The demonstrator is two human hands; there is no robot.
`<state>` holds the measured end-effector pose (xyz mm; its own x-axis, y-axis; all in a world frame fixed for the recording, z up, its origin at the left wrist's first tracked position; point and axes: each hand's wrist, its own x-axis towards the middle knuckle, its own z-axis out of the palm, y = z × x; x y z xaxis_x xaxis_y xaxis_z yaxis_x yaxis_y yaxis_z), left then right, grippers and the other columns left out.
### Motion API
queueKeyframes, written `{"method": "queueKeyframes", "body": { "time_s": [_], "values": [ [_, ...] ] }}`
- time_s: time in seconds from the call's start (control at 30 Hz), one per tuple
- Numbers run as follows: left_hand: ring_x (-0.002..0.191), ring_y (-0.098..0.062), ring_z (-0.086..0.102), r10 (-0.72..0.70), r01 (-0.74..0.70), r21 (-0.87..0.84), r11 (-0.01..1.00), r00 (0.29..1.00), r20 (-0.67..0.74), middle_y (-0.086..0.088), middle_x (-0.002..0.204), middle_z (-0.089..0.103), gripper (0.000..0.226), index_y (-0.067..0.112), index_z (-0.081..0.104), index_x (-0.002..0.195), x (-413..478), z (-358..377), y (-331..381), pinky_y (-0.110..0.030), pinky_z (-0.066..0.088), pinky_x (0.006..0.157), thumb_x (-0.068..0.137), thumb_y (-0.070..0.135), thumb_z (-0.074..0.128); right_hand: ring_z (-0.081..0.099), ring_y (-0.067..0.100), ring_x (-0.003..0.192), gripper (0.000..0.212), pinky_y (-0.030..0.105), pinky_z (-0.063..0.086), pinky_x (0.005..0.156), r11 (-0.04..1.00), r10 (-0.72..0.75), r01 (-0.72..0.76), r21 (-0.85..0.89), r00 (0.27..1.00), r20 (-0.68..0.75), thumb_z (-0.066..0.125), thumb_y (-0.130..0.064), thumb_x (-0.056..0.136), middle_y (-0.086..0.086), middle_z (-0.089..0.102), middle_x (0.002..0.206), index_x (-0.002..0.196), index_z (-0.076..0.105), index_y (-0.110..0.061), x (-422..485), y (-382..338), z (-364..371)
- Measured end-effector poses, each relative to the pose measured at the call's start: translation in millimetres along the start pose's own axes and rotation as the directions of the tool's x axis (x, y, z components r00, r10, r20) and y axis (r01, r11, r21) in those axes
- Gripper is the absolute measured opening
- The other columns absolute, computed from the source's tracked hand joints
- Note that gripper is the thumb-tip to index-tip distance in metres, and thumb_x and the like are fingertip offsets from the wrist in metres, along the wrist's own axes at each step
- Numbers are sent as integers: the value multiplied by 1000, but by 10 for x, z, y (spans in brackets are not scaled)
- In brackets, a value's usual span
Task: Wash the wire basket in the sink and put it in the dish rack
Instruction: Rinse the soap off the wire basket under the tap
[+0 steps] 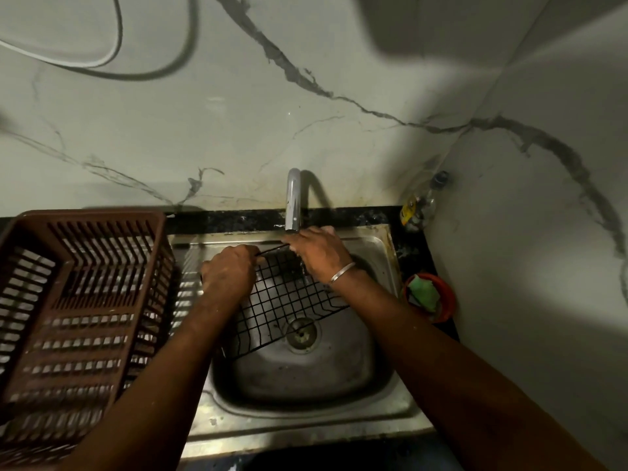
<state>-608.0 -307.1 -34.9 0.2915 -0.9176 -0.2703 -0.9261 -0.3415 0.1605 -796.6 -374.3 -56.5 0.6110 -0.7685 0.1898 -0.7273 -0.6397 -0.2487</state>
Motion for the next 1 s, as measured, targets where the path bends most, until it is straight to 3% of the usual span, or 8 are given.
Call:
{"method": "queueKeyframes", "body": {
  "time_s": [0.17, 0.33, 0.47, 0.53, 0.67, 0.77, 0.9, 1.0],
  "values": [
    [94, -24, 66, 9, -9, -9, 1000, 1000, -25, -2, 102, 69, 15, 34, 71, 111, 13, -12, -69, -48, 56, 93, 101, 27, 63, 62, 26, 107, 32, 41, 53, 90, 1000, 22, -22, -4, 998, 62, 70, -6, 89, 6, 71, 116, 119, 70, -17, 37, 60, -52],
    [91, -23, 66, 28, -27, 25, 999, 999, -26, -1, 98, 68, 15, 34, 72, 110, -6, -7, -89, -40, 53, 82, 103, 31, 60, 63, 27, 108, 22, 41, 52, 92, 998, 52, -54, 22, 996, 68, 68, -23, 97, 6, 71, 116, 118, 70, -18, 62, 128, -39],
    [87, -24, 67, 79, -78, 39, 996, 997, -24, 0, 89, 63, 16, 30, 73, 115, -11, 57, -4, -41, 60, 82, 102, 32, 63, 64, 26, 108, 27, 41, 42, 101, 992, -119, 114, 53, 986, 119, 64, -43, 97, 4, 74, 111, 113, 73, -23, 83, -132, 20],
    [89, -25, 69, 88, -87, 33, 996, 996, -30, -1, 91, 65, 18, 31, 73, 116, -12, 52, 24, -40, 59, 80, 102, 38, 65, 66, 25, 100, 26, 41, 43, 99, 994, -58, 43, 103, 987, 150, 59, -47, 99, 1, 75, 103, 105, 76, -29, 120, -86, -6],
    [92, -25, 68, 102, -102, 7, 995, 994, -26, 0, 92, 65, 34, 25, 73, 110, 90, 10, 130, -38, 56, 80, 100, 56, 64, 64, 21, 105, 23, 44, 39, 107, 956, 117, -169, 239, 970, 215, 57, -47, 101, -7, 75, 109, 108, 76, -36, 122, 58, -73],
    [96, -26, 68, 103, -103, -10, 995, 995, -6, -4, 102, 70, 43, 26, 73, 115, 158, 3, 184, -38, 54, 80, 98, 63, 62, 66, 21, 100, 18, 40, 51, 97, 939, 134, -212, 270, 951, 280, 60, -34, 101, -3, 75, 107, 110, 76, -34, 128, 72, -106],
    [88, -24, 67, 133, -130, -68, 989, 991, 33, -1, 89, 66, 32, 28, 77, 110, 188, -26, 237, -37, 55, 77, 97, 56, 68, 67, 16, 93, 11, 41, 56, 92, 933, 194, -258, 251, 948, 254, 71, -33, 94, -6, 75, 99, 104, 77, -31, 127, 187, -216],
    [78, -20, 64, 153, -148, -87, 985, 987, 48, 2, 78, 61, 25, 25, 77, 107, 208, -39, 324, -36, 54, 73, 99, 48, 70, 68, 15, 91, 14, 37, 57, 88, 948, 129, -202, 248, 951, 281, 72, -39, 93, -5, 76, 100, 103, 77, -31, 147, 142, -257]
  ]
}}
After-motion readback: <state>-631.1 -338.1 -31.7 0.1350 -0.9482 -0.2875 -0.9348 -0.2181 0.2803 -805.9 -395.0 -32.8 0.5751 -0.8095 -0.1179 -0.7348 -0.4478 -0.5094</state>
